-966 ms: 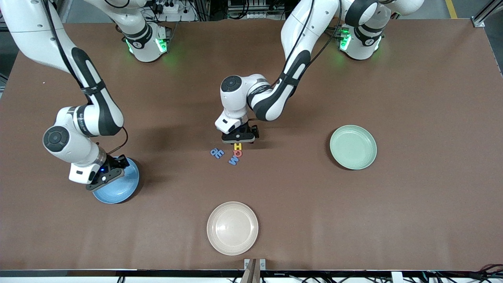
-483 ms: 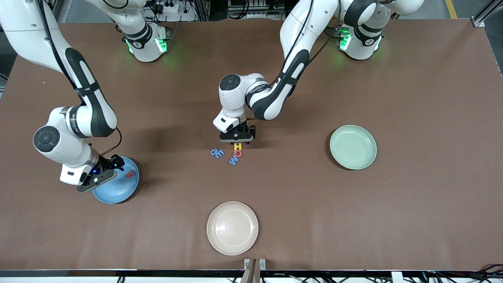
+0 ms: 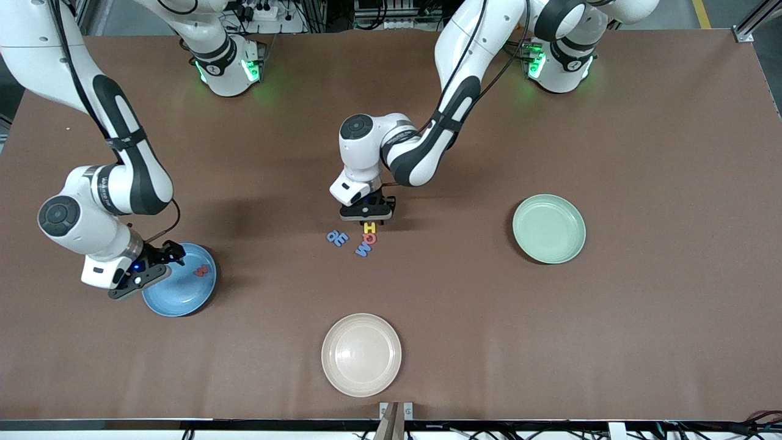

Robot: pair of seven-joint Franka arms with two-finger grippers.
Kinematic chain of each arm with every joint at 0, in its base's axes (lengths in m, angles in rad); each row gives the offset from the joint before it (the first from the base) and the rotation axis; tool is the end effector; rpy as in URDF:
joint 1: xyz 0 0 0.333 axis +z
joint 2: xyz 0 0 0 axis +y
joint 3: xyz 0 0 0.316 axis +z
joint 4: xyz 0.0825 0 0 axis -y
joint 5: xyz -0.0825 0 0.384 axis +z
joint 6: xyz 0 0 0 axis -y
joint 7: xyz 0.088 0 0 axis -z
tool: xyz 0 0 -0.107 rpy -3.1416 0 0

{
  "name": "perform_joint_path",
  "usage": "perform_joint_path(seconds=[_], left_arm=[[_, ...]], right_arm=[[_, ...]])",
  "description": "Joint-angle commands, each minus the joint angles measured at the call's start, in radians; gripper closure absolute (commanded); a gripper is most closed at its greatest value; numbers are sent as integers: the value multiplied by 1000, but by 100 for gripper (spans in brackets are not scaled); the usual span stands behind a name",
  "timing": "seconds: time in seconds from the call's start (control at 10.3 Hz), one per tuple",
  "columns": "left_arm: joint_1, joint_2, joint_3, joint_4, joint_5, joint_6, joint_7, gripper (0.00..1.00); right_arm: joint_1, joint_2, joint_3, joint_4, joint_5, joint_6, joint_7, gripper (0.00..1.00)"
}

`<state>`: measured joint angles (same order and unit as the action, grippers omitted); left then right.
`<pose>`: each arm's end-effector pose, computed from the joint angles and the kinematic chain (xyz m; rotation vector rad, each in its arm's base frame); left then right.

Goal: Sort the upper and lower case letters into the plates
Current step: 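Carry the red M into the blue plate while the left gripper grasps the yellow H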

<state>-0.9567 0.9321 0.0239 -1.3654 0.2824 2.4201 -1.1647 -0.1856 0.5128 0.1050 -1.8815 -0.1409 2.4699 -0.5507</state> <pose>0.4417 -0.6003 0.1665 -3.1136 -0.0306 -0.3893 0.6421 -0.0556 0.2439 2.9556 0.8523 0.0977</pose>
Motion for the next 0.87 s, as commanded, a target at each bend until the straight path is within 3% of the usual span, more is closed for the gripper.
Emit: perform_joint_path(seconds=[0.0, 0.77], left_arm=[[-4, 25, 11, 19, 24, -4, -1, 46], [1, 37, 30, 51, 14, -4, -22, 46]], right_arm=[[-12, 19, 15, 24, -17, -6, -14, 0], [49, 19, 16, 22, -16, -9, -6, 0]])
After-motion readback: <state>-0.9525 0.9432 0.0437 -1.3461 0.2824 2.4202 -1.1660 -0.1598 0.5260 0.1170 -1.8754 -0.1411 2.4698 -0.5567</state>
